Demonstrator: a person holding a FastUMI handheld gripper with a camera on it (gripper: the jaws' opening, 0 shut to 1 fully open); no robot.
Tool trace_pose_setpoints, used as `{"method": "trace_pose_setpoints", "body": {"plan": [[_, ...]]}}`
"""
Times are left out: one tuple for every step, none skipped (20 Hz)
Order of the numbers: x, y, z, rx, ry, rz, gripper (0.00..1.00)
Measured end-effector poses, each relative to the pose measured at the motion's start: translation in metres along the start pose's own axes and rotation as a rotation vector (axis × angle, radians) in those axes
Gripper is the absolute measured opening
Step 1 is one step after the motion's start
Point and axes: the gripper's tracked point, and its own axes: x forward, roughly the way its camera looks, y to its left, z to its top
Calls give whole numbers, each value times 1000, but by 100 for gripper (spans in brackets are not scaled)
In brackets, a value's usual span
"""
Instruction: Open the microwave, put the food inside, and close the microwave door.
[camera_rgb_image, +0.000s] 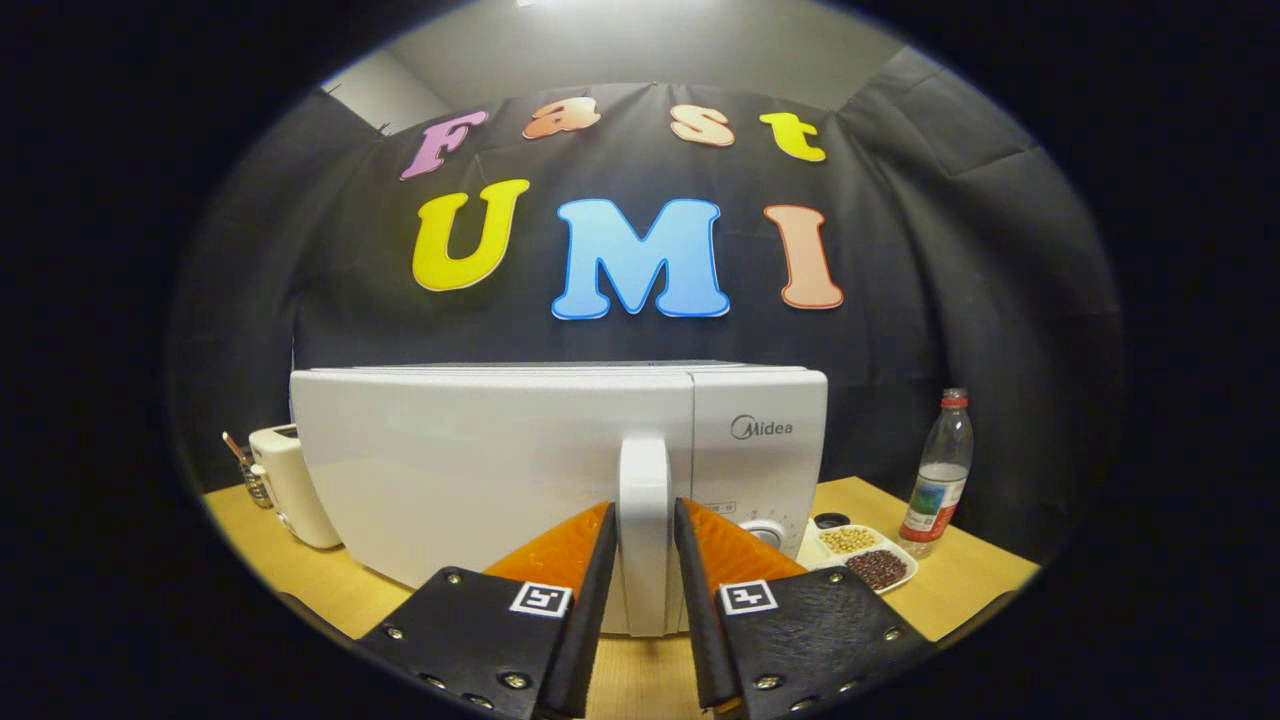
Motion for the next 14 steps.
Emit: {"method": "trace_pose_setpoints", "body": {"plan": [[2,-1,-1,5,5,-5,40],[4,1,-5,2,19,1,39],[7,-2,-5,2,9,1,28],[5,-1,-4,3,12,12,28],[2,0,-2,1,11,21,28],[2,0,-2,10,13,29,28],[-1,-1,-4,27,19,26,19],[0,-1,-4,31,24,27,19],[0,0,-3,42,23,22,19],[0,-1,-3,52,29,15,19],[1,-1,-4,63,35,5,19],[1,0,-4,72,36,-6,19],[-1,0,-4,67,36,-22,13],[0,0,-5,57,39,-32,13]]}}
